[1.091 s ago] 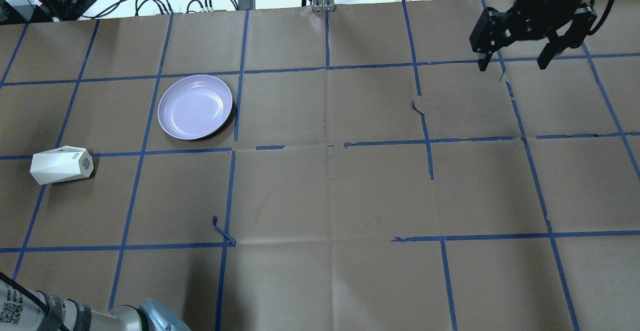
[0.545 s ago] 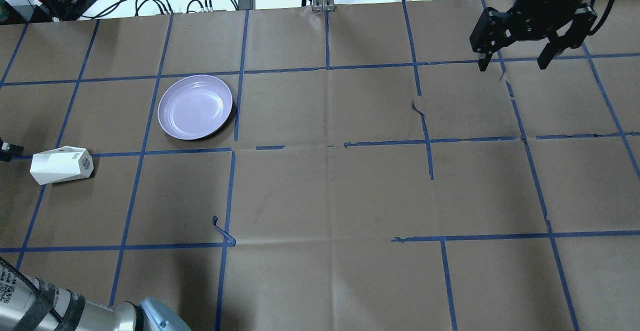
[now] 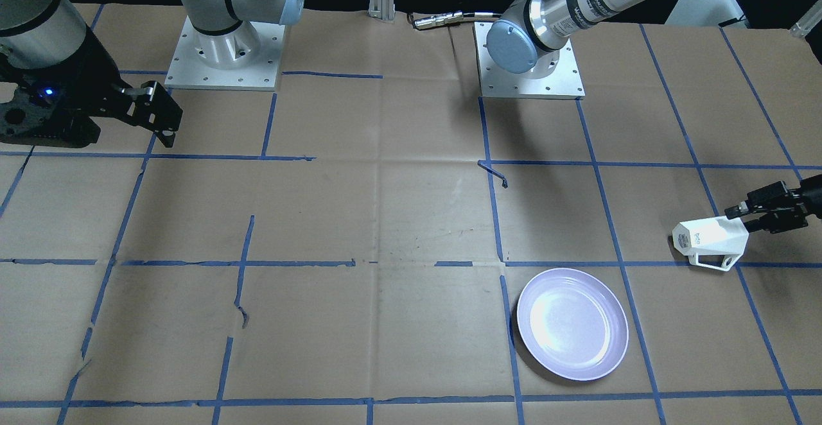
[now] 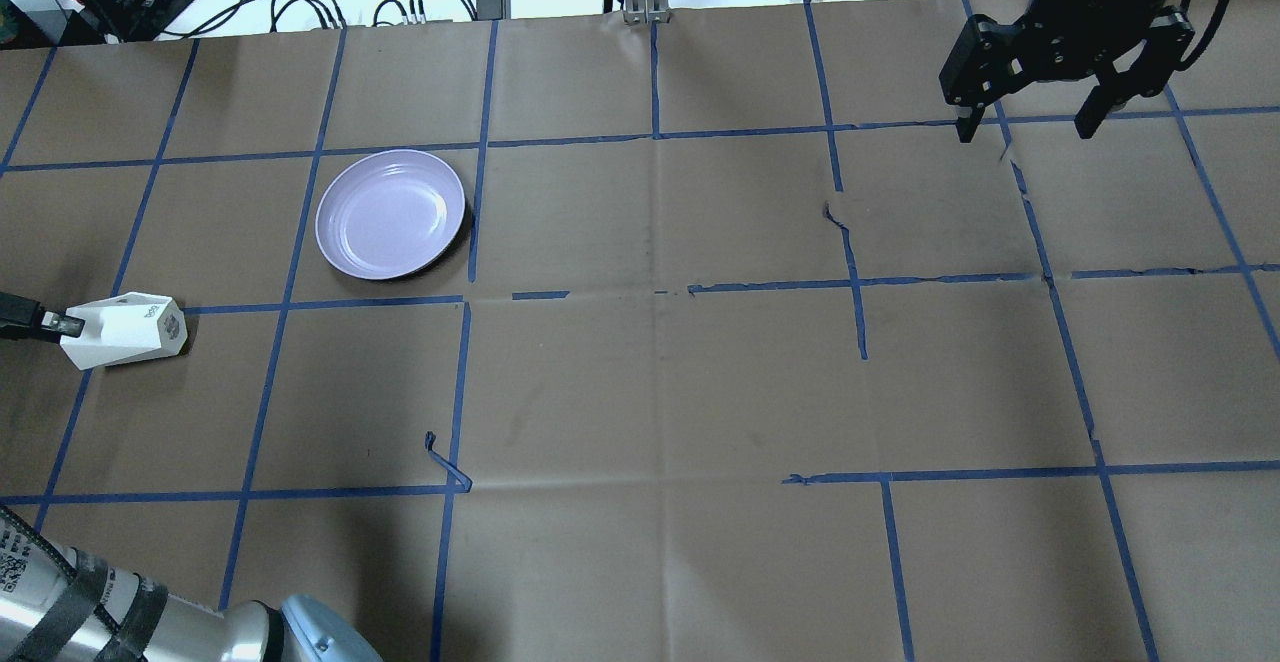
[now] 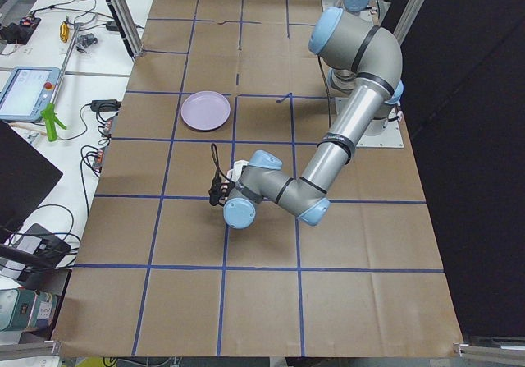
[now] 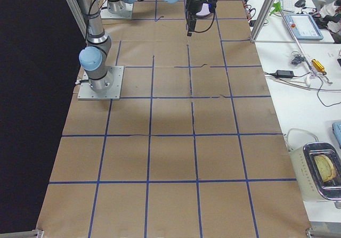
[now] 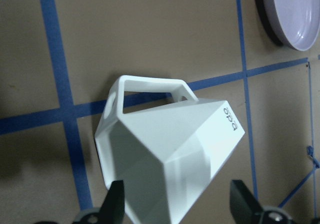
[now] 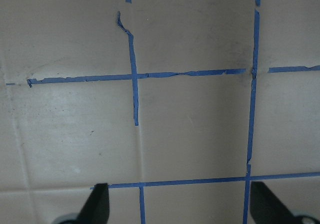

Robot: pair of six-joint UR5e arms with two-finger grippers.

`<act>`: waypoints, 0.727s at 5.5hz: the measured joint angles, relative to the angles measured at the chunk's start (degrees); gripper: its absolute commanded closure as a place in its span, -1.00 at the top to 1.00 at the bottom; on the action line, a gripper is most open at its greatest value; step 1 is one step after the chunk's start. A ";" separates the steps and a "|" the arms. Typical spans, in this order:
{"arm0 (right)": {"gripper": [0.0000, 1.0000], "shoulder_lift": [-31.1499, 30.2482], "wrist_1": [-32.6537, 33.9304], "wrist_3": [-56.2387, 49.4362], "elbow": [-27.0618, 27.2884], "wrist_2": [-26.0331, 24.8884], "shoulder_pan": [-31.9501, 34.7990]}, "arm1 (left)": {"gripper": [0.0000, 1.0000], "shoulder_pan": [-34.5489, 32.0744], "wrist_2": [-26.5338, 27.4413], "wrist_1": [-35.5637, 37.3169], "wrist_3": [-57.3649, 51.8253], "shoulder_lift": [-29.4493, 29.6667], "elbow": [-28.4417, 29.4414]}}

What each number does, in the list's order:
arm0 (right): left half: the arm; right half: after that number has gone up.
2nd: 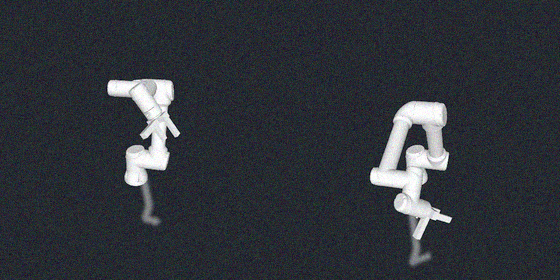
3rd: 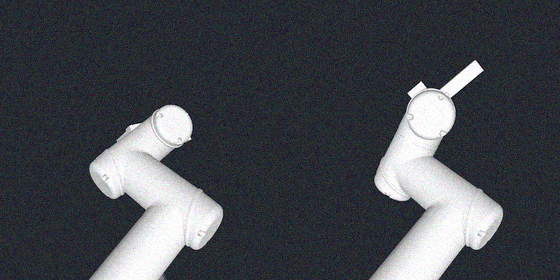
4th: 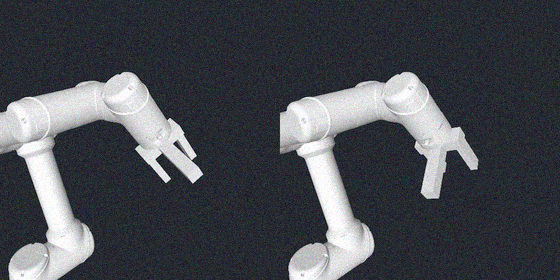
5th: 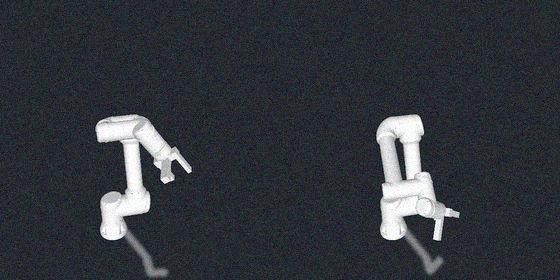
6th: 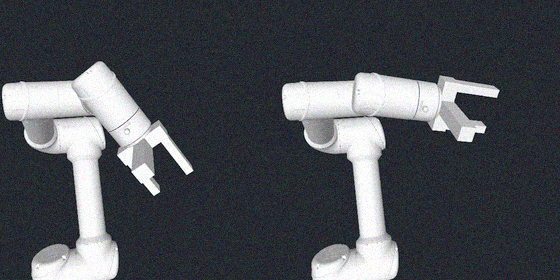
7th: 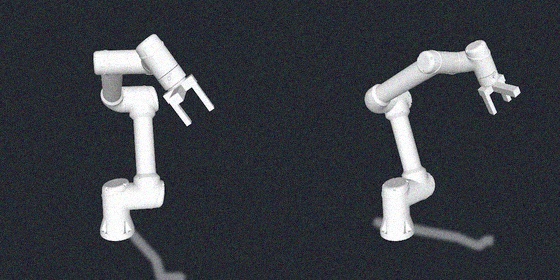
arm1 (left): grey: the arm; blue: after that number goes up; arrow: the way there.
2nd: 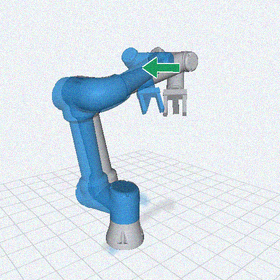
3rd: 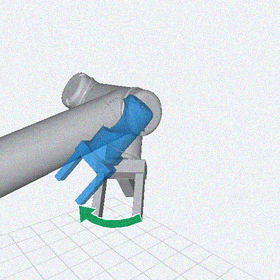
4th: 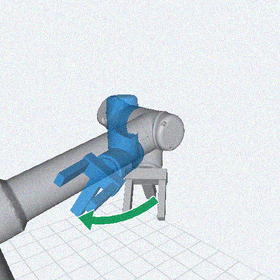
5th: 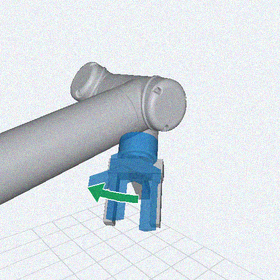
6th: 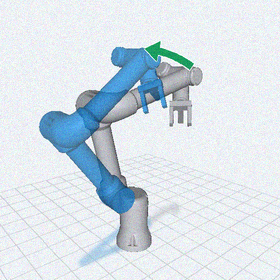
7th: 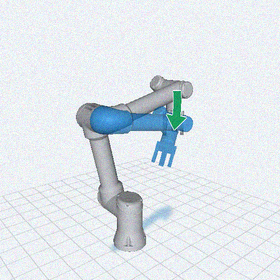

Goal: Flip cup and place on plate
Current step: 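Lift the mug with the left gripper, turning it upright toward the plate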

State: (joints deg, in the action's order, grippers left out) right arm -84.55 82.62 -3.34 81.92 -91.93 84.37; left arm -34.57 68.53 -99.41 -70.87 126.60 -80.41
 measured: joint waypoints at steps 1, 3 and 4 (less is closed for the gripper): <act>1.00 0.00 0.00 0.00 0.00 0.00 0.00 | -0.93 -0.10 -1.03 -2.14 -0.46 -0.15 0.05; 1.00 0.00 0.00 0.00 0.00 0.00 0.00 | -1.00 -0.68 -2.56 -3.11 -0.40 -2.04 0.73; 1.00 0.00 0.00 0.00 0.00 0.00 0.00 | -1.00 -1.24 -3.69 -3.48 0.26 -4.39 0.80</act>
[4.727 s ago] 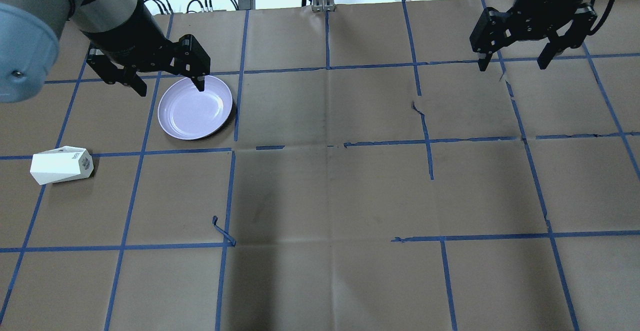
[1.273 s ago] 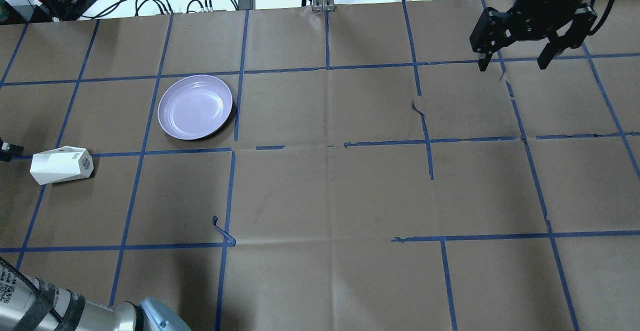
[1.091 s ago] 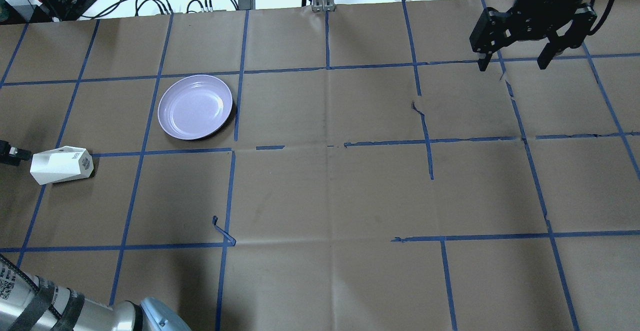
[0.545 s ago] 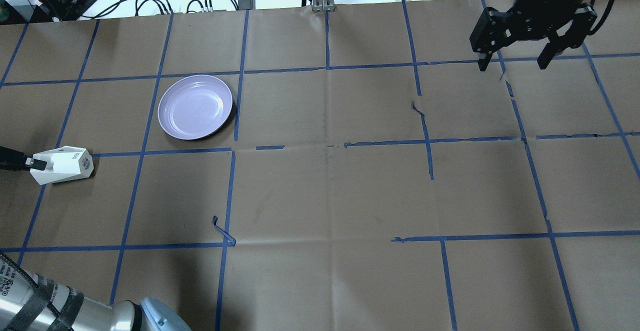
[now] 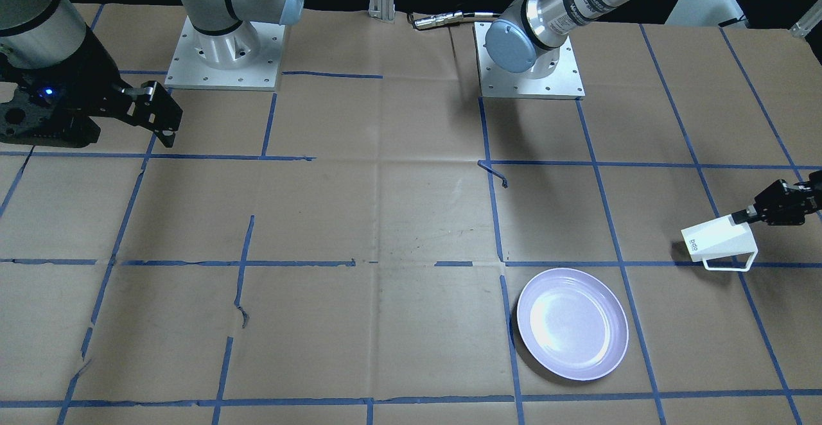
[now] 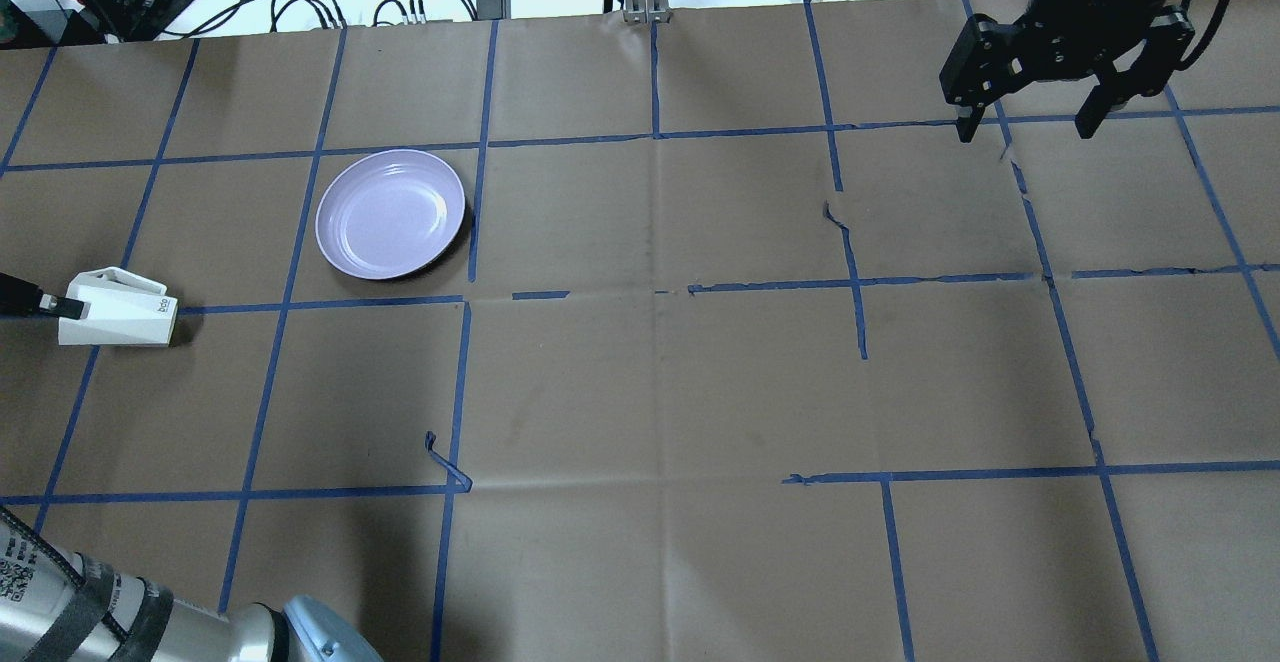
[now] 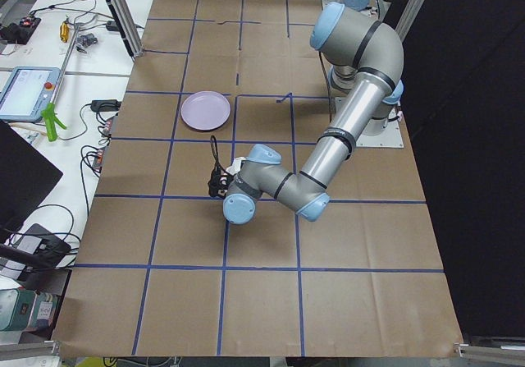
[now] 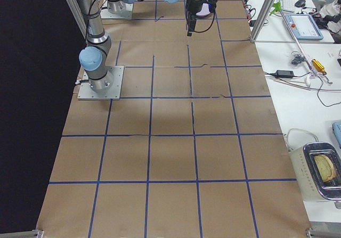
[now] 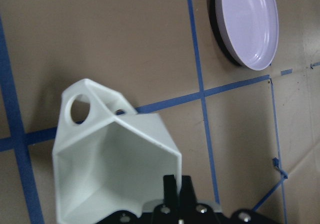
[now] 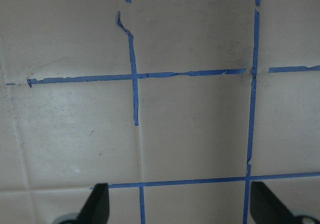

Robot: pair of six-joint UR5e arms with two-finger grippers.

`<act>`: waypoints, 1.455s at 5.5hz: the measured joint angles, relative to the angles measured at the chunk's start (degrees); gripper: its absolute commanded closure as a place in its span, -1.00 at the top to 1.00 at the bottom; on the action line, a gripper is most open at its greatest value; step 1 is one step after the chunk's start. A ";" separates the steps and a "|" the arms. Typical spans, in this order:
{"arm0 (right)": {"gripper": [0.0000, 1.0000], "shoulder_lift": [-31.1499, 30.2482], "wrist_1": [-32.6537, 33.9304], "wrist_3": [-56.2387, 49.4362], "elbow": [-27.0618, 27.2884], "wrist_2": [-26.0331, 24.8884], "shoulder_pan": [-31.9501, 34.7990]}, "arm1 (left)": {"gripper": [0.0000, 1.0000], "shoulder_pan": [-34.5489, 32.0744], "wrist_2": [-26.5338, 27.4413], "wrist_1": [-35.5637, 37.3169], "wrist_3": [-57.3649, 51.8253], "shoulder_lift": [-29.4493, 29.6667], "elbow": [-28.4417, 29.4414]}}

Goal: Flip cup and place on plate
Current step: 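Lift the mug with the left gripper, turning it upright toward the plate, then lower the upright mug onto the lavender plate with the left gripper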

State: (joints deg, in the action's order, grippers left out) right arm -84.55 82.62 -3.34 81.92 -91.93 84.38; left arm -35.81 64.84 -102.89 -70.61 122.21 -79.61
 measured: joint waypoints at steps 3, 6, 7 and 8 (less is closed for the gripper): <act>1.00 0.00 0.00 0.00 0.00 0.00 0.00 | -1.00 -9.75 -0.12 -0.20 6.95 -10.47 -0.31; 1.00 0.00 0.00 0.00 0.00 0.00 0.00 | -1.00 -30.26 7.81 12.57 29.26 -15.13 -1.96; 1.00 0.00 0.00 0.00 0.00 0.00 0.00 | -1.00 -36.75 13.33 19.01 34.62 -14.74 -3.43; 1.00 0.00 0.00 0.00 0.00 0.00 0.00 | -1.00 -41.46 18.45 25.97 37.47 -14.22 -6.47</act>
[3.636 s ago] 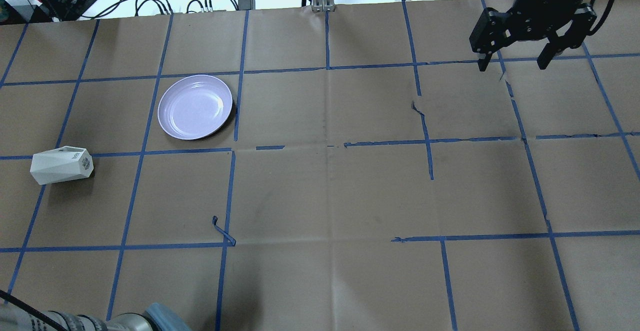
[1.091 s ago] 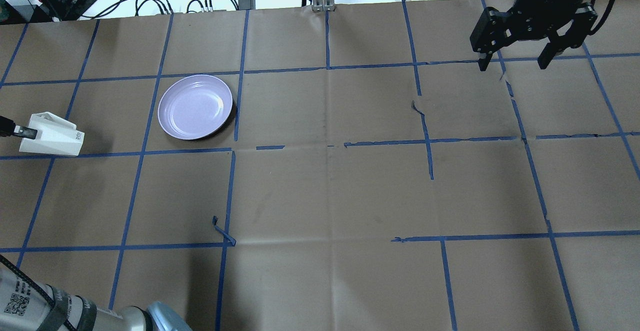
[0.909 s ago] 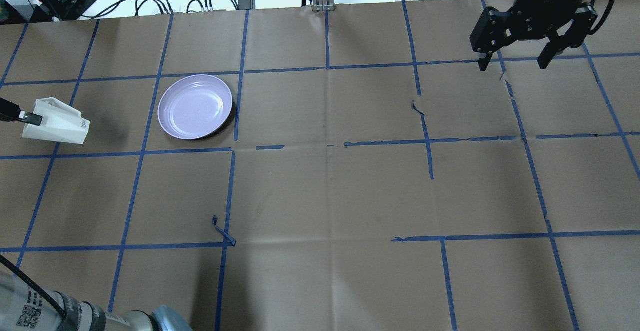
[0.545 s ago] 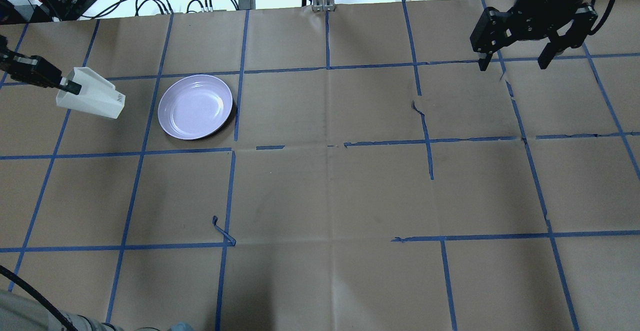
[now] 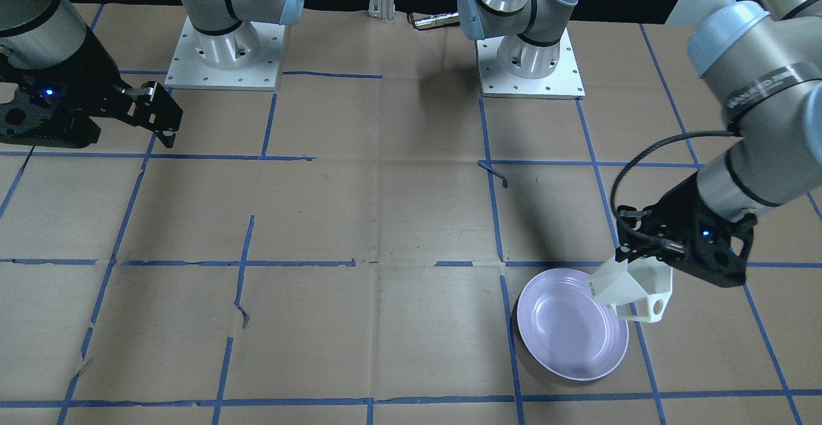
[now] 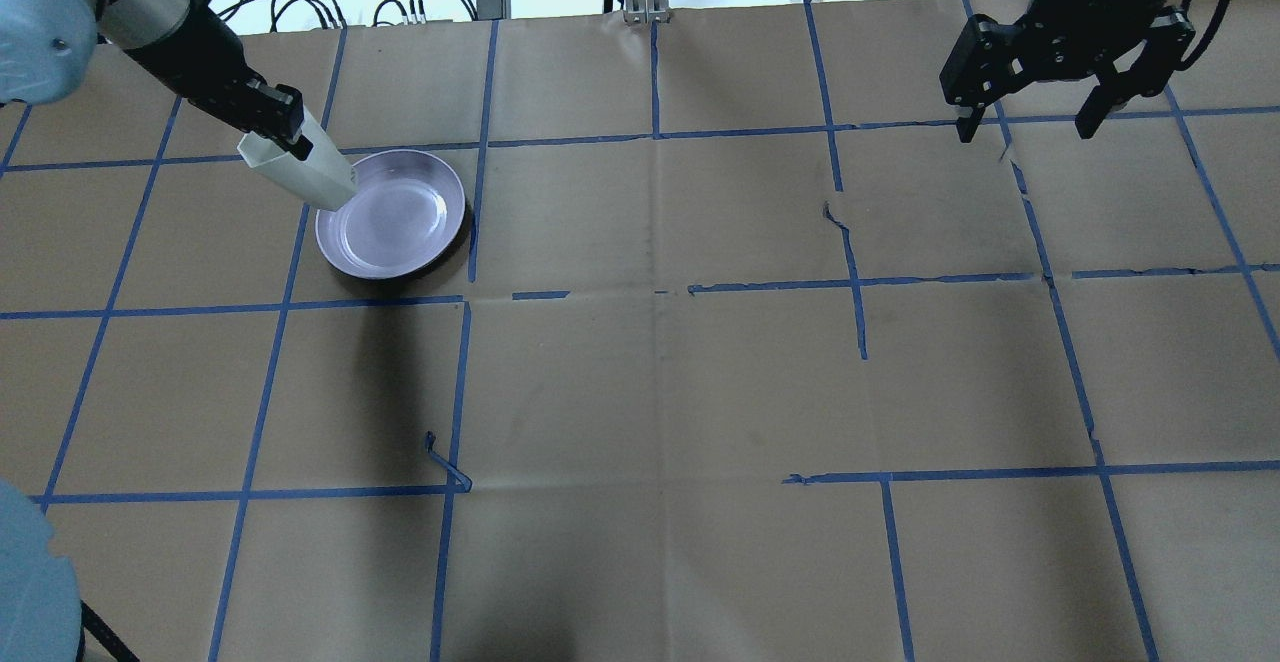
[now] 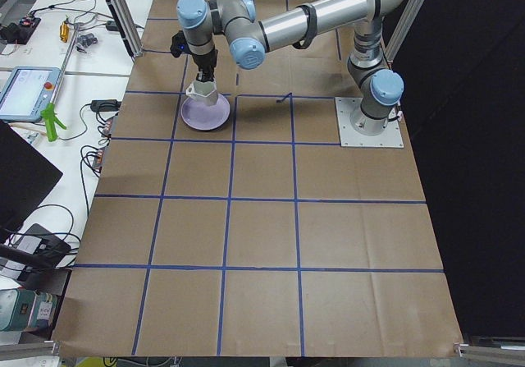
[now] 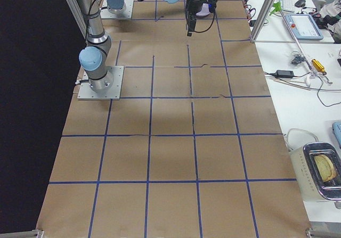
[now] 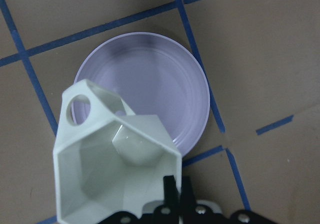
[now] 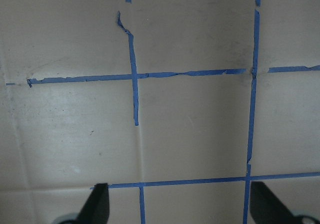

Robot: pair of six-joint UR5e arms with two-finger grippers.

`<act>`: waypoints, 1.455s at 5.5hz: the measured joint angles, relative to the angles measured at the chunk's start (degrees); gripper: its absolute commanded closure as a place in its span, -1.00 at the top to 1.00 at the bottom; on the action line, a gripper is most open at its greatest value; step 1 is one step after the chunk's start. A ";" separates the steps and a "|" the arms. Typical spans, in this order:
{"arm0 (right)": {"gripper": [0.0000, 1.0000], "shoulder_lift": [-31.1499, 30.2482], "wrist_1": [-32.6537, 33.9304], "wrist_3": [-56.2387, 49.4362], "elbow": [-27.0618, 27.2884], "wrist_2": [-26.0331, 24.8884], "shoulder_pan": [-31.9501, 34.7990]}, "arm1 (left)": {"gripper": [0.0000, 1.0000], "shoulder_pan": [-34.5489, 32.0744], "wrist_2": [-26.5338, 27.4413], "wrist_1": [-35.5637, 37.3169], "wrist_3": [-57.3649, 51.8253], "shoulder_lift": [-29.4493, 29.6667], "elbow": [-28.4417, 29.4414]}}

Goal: Flip cup and place on plate
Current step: 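Lower the upright mug onto the lavender plate with the left gripper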

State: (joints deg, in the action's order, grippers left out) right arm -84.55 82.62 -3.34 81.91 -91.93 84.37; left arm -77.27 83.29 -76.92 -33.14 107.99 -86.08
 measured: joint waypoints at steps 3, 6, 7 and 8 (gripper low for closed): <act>1.00 0.00 0.00 0.00 0.00 0.00 0.00 | -0.98 -4.31 5.00 14.86 1.79 1.87 -9.93; 1.00 0.00 0.00 0.00 0.00 0.00 0.00 | 0.91 -4.59 5.02 16.00 1.57 3.95 -10.79; 1.00 0.00 0.00 0.00 0.00 0.00 0.00 | 0.91 -4.69 5.06 15.84 1.90 4.07 -10.41; 1.00 0.00 0.00 0.00 0.00 0.00 0.00 | 0.91 -5.02 5.11 15.03 4.17 2.92 -9.78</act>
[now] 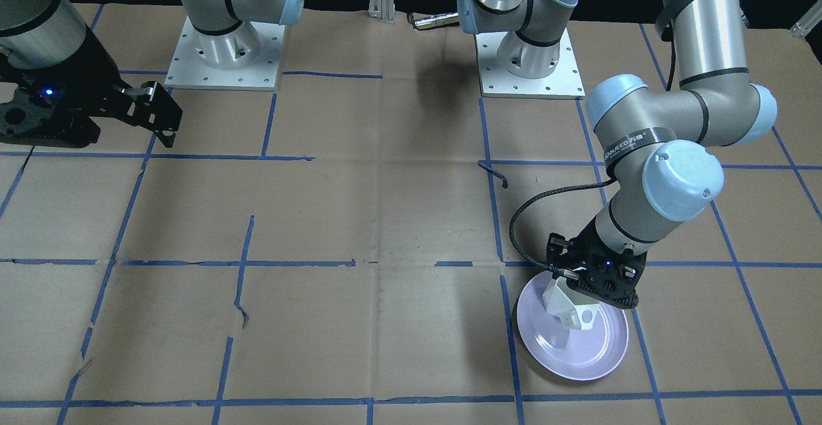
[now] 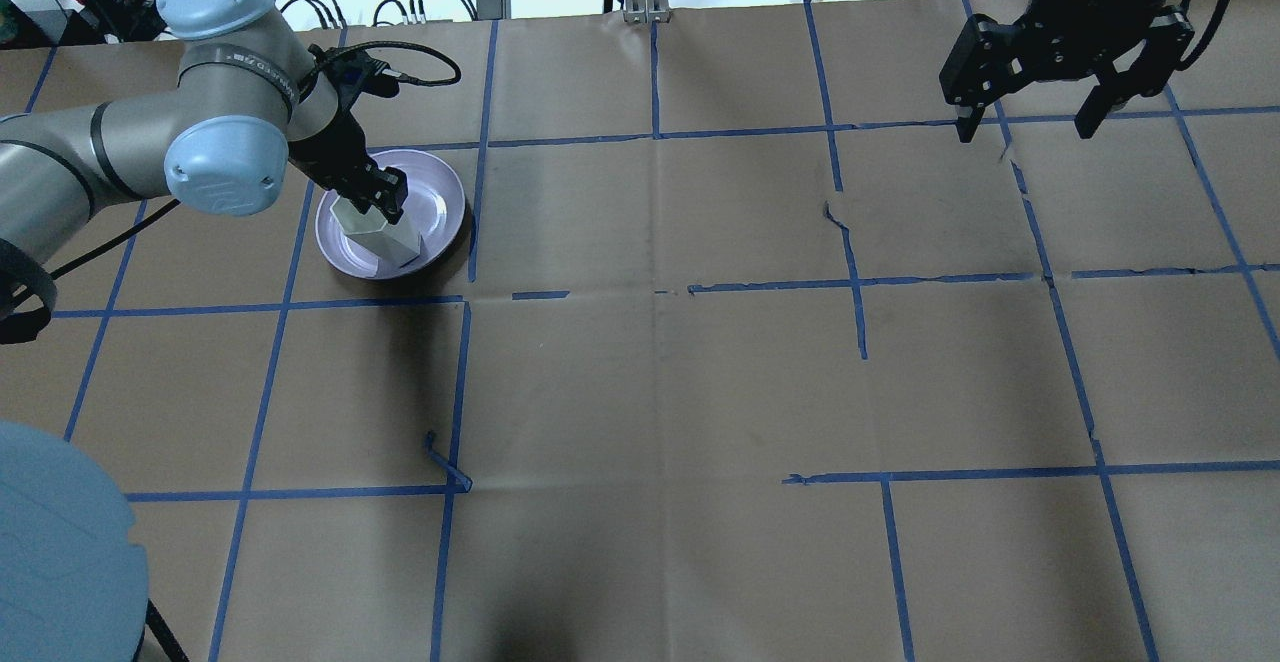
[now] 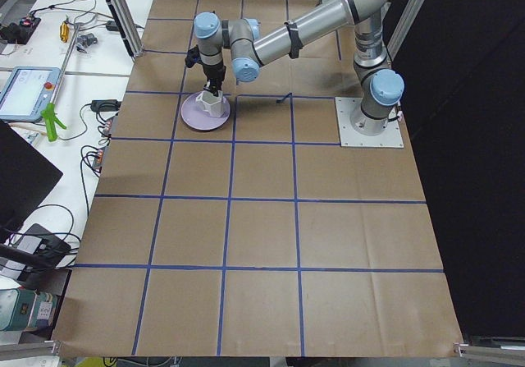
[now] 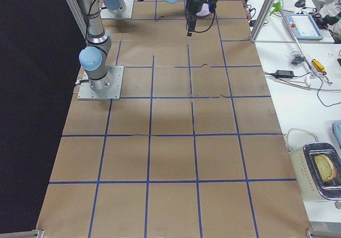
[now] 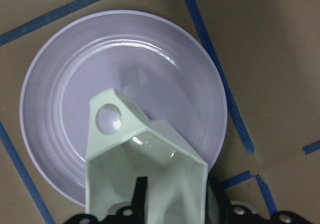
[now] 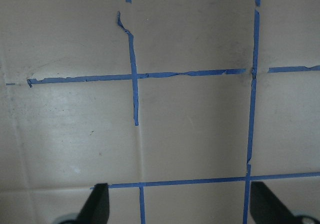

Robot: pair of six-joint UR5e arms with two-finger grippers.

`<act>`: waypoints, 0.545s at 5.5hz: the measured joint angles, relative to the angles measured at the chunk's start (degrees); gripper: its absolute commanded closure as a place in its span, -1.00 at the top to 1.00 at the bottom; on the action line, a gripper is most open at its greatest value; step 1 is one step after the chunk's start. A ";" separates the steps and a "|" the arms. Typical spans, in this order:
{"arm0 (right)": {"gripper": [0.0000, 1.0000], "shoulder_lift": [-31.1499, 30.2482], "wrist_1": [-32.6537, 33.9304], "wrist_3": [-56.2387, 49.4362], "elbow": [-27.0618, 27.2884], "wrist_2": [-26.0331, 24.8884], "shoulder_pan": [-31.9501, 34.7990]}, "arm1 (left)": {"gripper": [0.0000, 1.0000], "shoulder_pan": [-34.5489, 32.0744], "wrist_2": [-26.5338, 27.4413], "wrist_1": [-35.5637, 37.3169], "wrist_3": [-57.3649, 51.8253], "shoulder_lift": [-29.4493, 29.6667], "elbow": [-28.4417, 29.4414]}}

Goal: Flip cup and place on plate
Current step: 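Lower the upright mug onto the lavender plate with the left gripper, then open the left gripper and raise it away from the mug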

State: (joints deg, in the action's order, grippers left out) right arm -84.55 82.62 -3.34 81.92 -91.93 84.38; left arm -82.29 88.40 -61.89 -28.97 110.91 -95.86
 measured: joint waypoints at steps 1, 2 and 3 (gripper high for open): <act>1.00 0.00 0.00 0.00 0.00 0.00 0.00 | 0.96 -0.77 -0.05 -2.65 4.42 -2.50 0.95; 1.00 0.00 0.00 0.00 0.00 0.00 0.00 | 0.96 -2.03 -0.09 -7.59 9.69 -5.49 3.37; 1.00 0.01 0.00 0.00 0.00 0.00 0.00 | 0.96 -4.05 -0.11 -14.07 15.65 -7.94 7.31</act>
State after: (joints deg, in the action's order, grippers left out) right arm -84.54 82.62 -3.34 81.92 -91.93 84.37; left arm -86.33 88.29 -75.96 -13.32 102.96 -88.54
